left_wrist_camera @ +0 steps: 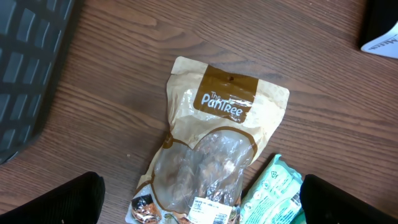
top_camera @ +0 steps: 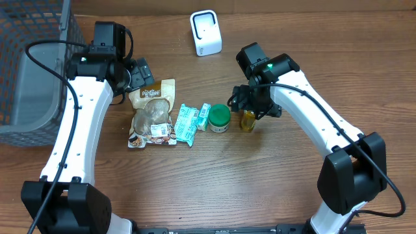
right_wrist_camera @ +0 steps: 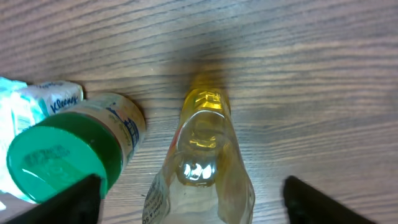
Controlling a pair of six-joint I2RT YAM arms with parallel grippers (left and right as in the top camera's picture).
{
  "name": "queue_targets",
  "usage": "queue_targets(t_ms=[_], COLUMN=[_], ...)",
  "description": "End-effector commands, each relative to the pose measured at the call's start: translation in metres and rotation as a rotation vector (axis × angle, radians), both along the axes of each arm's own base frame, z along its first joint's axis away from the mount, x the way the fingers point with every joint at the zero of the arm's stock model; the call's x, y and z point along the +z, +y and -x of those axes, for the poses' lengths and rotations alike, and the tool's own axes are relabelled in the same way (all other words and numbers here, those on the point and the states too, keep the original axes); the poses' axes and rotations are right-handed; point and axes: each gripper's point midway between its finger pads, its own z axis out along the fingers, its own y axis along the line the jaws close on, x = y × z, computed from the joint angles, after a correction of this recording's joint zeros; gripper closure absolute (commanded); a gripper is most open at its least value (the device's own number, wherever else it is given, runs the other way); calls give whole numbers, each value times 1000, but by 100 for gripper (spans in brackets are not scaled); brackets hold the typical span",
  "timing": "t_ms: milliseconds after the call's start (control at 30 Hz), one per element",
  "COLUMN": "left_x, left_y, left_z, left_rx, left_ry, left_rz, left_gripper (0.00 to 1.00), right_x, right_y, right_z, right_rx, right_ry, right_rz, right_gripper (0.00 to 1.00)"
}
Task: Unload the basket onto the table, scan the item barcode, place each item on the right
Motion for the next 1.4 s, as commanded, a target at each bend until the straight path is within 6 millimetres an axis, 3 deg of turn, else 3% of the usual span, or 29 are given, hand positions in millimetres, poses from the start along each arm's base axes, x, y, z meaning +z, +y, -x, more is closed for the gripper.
queue_targets(t_ms=[0,1367], left_x=[7,7], left_y=[0,0], left_z=[-2,-2], left_rx=[-3,-3], left_ry=[-18,-18], left_rz=[-6,-7], left_gripper=[0,0], right_x=[0,0], right_y=[-1,2], right_z=[0,-5], right_rx=[5,5], right_ry=[-7,-28], right_rz=[8,-3], right_gripper=[0,0])
